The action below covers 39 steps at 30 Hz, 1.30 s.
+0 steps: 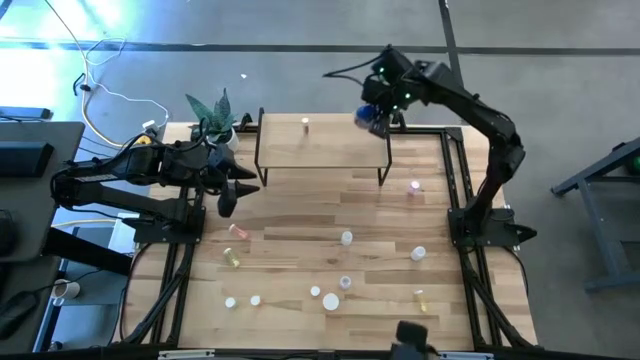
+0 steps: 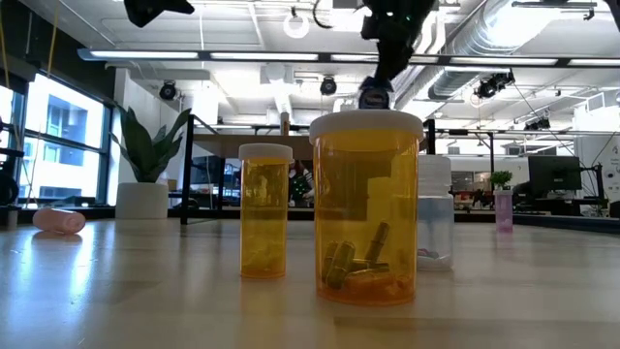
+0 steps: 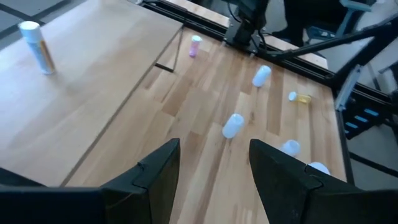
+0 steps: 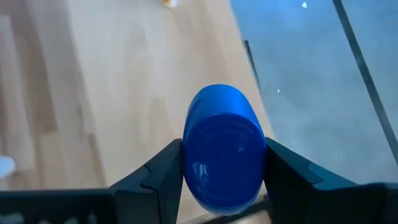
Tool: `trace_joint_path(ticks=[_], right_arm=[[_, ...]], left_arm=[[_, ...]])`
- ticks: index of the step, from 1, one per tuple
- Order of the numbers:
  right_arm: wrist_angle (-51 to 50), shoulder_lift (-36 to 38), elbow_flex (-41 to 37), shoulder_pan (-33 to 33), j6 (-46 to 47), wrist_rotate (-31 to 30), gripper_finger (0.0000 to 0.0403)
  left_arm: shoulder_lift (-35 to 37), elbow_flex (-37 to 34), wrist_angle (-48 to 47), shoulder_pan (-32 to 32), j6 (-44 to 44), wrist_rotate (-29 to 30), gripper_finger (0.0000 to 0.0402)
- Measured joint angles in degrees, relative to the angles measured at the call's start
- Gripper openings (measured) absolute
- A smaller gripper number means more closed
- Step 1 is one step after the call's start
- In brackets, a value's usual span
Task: Pick and place medicine bottles onto shelf by color
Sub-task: Put the blue pill bottle on the shelf
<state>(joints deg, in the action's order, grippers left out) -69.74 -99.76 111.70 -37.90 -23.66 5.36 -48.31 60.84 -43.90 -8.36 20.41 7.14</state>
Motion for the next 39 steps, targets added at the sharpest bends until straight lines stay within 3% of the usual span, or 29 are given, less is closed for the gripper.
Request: trace_joint_path(ticks=[6, 15, 27, 39], right_arm=[[-0.1, -0.7, 0.0, -5.0, -1.5, 6.6, 0.0167], [-2.3, -5.0, 0.0, -5.9, -0.9, 7.1, 0.0167], [-4.2, -6.5, 0.0, -5.9, -0.9, 6.8, 0.0171], [-3.4, -6.5, 0.0, -5.9, -1.0, 6.7, 0.0211]], left_arm=[[0.0, 0.0, 0.1, 0.0, 0.6, 4.5, 0.0184], [0.0, 0.0, 0.9, 0.0, 4.5, 11.9, 0.0184], [0.0, 0.0, 0.9, 0.0, 8.4, 12.8, 0.0184], [-0.1, 0.0, 0.9, 0.0, 8.4, 12.6, 0.0184]])
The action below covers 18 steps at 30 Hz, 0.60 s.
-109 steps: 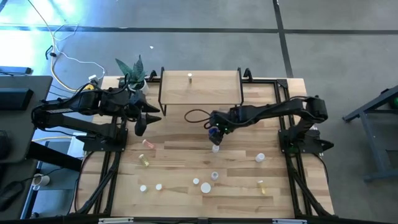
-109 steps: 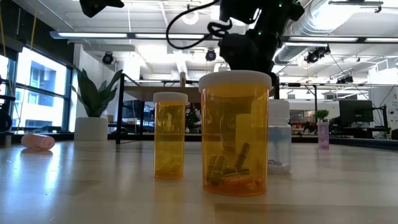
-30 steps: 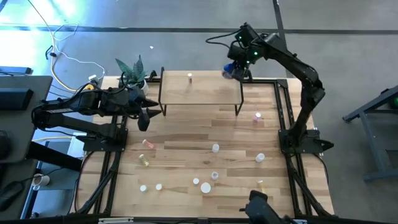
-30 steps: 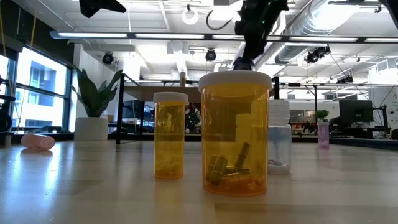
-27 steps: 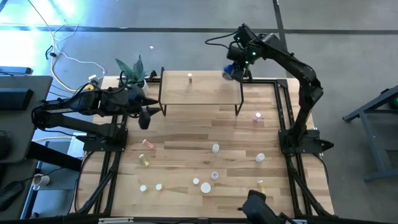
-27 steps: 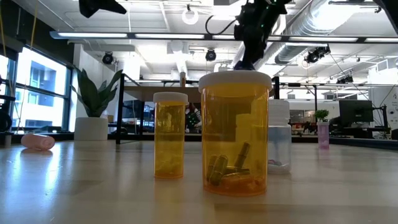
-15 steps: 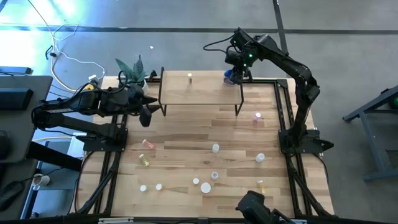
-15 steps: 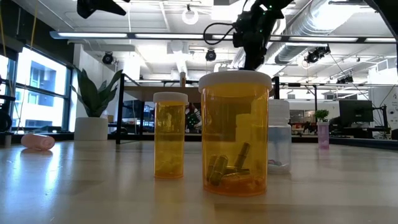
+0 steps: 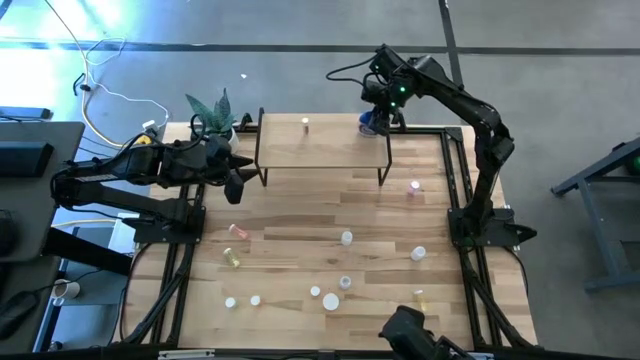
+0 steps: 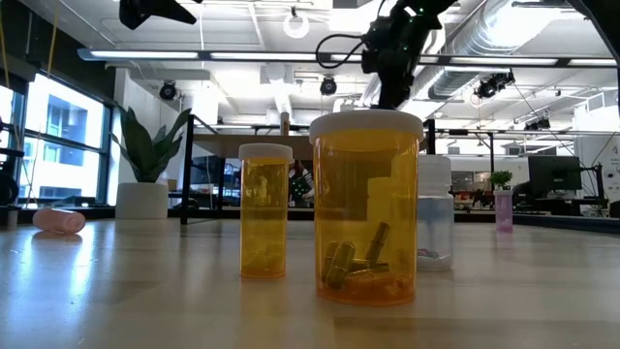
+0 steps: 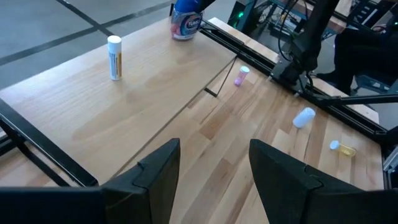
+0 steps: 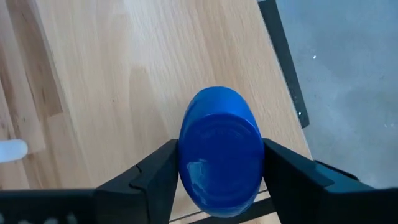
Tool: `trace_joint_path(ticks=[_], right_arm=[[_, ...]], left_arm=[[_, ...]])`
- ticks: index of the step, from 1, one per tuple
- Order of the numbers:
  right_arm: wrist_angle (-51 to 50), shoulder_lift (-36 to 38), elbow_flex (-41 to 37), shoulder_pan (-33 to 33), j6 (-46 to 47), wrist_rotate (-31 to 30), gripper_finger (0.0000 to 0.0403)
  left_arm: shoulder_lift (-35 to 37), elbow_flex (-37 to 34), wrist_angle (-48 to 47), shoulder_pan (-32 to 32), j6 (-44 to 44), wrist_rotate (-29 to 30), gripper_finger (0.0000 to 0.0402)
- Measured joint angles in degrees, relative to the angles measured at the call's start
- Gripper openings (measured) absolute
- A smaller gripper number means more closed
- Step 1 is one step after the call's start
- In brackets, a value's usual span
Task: Pick and place medicine bottles onto shelf by color
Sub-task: Put the blue pill bottle on the shelf
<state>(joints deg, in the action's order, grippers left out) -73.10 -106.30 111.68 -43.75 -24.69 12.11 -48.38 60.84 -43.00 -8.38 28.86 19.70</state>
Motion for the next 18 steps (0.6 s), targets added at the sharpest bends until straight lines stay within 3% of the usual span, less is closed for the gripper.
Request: trace_joint_path(ticks=[8, 18], right_arm=[[0.7, 0.0, 0.0, 0.0, 0.2, 0.0, 0.0226], [0.9, 0.0, 0.0, 0.0, 0.2, 0.0, 0.0227]], left_arm=[[0.0, 0.0, 0.0, 0.0, 0.1, 0.0, 0.0188], [0.0, 0.0, -0.1, 0.0, 4.0, -1.0, 0.0230]])
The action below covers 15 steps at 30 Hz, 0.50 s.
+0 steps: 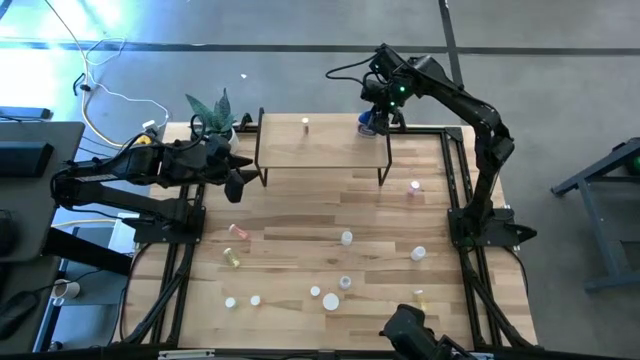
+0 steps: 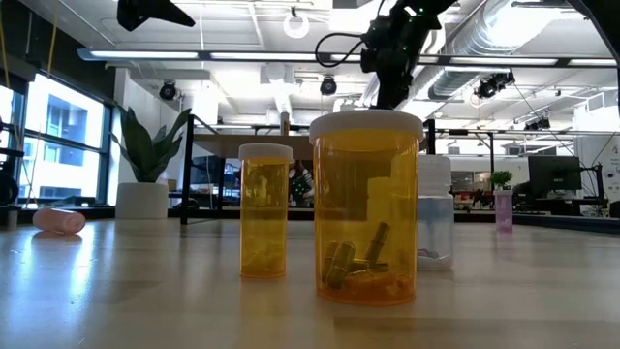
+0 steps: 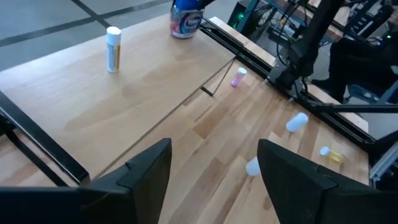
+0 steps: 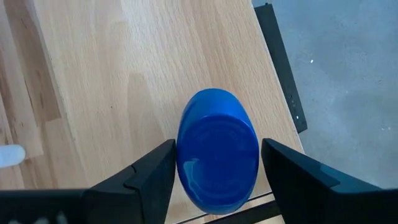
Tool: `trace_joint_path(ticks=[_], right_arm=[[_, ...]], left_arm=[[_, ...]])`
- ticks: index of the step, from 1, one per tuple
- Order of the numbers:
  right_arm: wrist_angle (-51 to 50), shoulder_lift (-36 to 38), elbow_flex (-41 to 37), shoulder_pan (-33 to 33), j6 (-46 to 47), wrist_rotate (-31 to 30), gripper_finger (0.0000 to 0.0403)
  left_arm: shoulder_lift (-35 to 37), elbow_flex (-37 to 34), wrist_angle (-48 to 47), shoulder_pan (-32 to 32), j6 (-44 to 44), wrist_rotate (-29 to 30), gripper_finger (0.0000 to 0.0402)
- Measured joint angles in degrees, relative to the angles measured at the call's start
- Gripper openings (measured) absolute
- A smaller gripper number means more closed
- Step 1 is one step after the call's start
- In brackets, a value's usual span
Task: Pick and place medicine bottles onto shelf by color
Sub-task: Put the blue pill bottle on the shelf
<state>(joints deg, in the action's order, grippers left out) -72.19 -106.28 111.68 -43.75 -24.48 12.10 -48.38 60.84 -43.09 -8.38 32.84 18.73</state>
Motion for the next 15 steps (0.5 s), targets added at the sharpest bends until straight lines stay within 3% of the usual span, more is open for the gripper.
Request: trace_joint_path(ticks=[8, 15], right_arm=[[0.0, 0.1, 0.0, 0.0, 0.5, -5.0, 0.0227], [0.0, 0.1, 0.0, 0.0, 0.5, -5.2, 0.0227]], left_arm=[[0.0, 0.0, -1.4, 0.6, 3.1, -0.4, 0.0226], [0.0, 0.0, -6.1, 0.6, 7.1, -0.1, 0.0225]])
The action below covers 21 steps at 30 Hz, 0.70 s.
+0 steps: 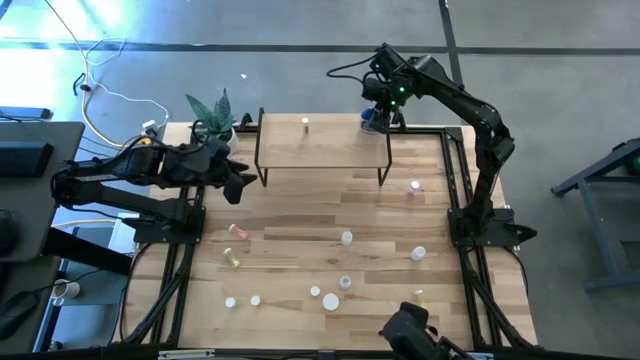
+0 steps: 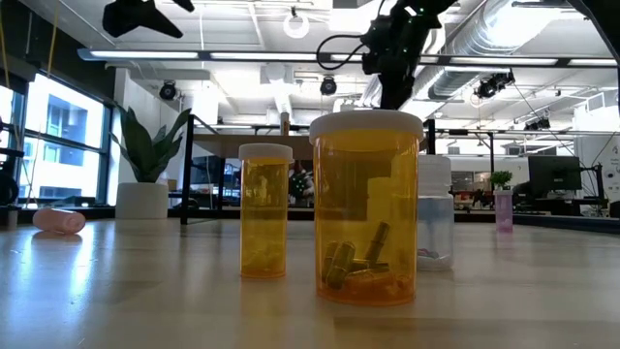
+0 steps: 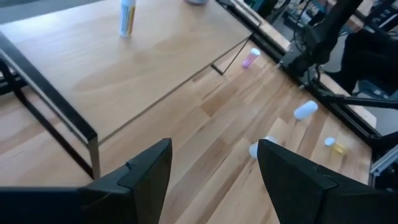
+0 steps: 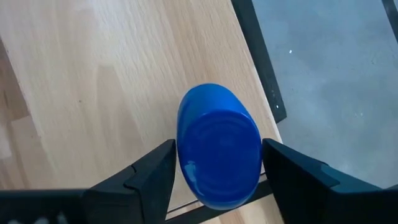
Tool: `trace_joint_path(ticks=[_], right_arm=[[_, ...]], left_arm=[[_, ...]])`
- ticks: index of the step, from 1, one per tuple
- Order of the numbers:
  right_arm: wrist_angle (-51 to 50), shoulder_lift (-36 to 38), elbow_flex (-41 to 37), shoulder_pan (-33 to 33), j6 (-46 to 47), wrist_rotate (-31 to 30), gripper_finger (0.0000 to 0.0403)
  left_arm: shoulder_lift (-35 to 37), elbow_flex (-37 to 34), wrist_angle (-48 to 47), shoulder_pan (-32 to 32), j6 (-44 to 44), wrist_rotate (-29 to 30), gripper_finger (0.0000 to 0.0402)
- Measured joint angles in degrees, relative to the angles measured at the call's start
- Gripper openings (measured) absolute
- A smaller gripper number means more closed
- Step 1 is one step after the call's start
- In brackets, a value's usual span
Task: Pick and place medicine bottles onto shelf by color
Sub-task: Put the blue pill bottle on the shelf
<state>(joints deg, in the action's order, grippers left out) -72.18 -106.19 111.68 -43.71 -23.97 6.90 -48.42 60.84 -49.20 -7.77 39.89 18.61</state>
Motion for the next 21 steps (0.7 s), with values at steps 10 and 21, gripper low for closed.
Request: trace_joint_path(ticks=[10, 21], right_arm=[[0.7, 1.7, 0.0, 1.7, 1.0, -0.2, 0.0228], [4.7, 2.3, 0.0, 1.8, 1.6, -3.8, 0.0228]], left_arm=[[-0.6, 0.0, -1.2, 0.0, 1.1, -1.2, 0.0225], [-0.5, 0.0, -5.8, 3.8, 6.0, -1.5, 0.0225]])
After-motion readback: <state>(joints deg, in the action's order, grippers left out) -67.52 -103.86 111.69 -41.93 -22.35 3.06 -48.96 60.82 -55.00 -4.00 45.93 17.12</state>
